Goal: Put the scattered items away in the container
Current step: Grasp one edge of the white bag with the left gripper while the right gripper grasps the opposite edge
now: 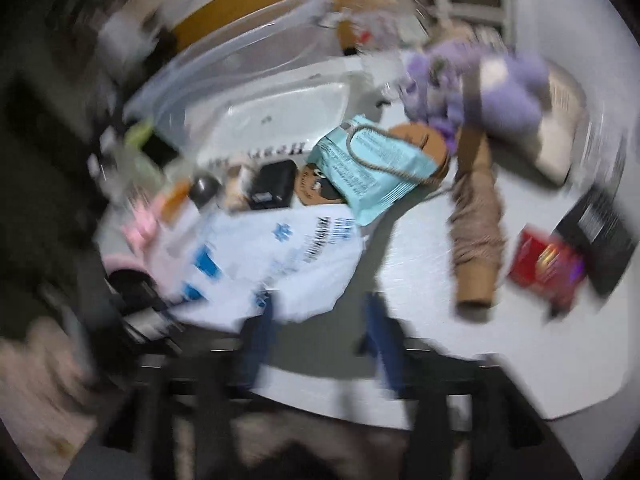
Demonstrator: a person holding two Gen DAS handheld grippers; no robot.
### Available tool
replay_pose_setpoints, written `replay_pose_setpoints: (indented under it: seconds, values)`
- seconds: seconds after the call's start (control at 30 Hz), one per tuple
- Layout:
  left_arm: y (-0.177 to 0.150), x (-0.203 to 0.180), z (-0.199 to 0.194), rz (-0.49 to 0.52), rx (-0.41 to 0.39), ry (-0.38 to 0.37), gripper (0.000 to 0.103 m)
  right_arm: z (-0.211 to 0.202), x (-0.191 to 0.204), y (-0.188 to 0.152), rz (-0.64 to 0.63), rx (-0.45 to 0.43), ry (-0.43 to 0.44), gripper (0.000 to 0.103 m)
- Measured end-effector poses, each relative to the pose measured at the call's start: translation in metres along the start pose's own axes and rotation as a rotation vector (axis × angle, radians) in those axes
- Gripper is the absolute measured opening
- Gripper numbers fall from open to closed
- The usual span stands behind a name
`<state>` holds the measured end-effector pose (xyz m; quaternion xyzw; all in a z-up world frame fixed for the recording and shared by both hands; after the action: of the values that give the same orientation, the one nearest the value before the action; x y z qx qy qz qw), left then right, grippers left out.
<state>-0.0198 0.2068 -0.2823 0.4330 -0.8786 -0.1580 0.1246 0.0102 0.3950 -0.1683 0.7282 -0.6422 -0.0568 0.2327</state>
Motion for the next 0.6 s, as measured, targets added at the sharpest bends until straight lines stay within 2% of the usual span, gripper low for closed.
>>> replay_pose_setpoints:
  seconds: [0.1, 0.17, 0.37, 0.47, 0.6]
  values:
    - [0.004, 0.004, -0.004, -0.026, 0.005, -0.025, 0.010, -0.008, 0.018, -0.011, -0.268, -0.053, -0.151, 0.066]
    - [0.007, 0.006, -0.008, -0.034, 0.001, -0.034, 0.010, -0.008, 0.040, -0.023, -0.507, -0.098, -0.238, 0.066]
    - [0.014, 0.010, -0.017, -0.024, -0.023, -0.030, 0.010, 0.028, 0.084, -0.063, -1.147, -0.158, -0.463, 0.066]
    - [0.014, 0.011, -0.017, -0.021, -0.030, -0.024, 0.010, 0.061, 0.083, -0.070, -1.340, -0.150, -0.535, 0.066]
    - [0.014, 0.012, -0.019, -0.009, -0.044, -0.016, 0.010, 0.098, 0.072, -0.063, -1.466, -0.143, -0.610, 0.063]
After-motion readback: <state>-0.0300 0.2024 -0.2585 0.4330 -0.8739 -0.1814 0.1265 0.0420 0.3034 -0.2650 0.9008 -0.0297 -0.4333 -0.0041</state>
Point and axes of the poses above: each gripper's, at about its wrist camera, not at the fingertips, and z roughly the way its jaws point, x to its left, y to its top, the point moved 4 cm from there along z, roughly the way its jaws point, and after that the axes turned 5 degrees about x, right-handed, at the moved point
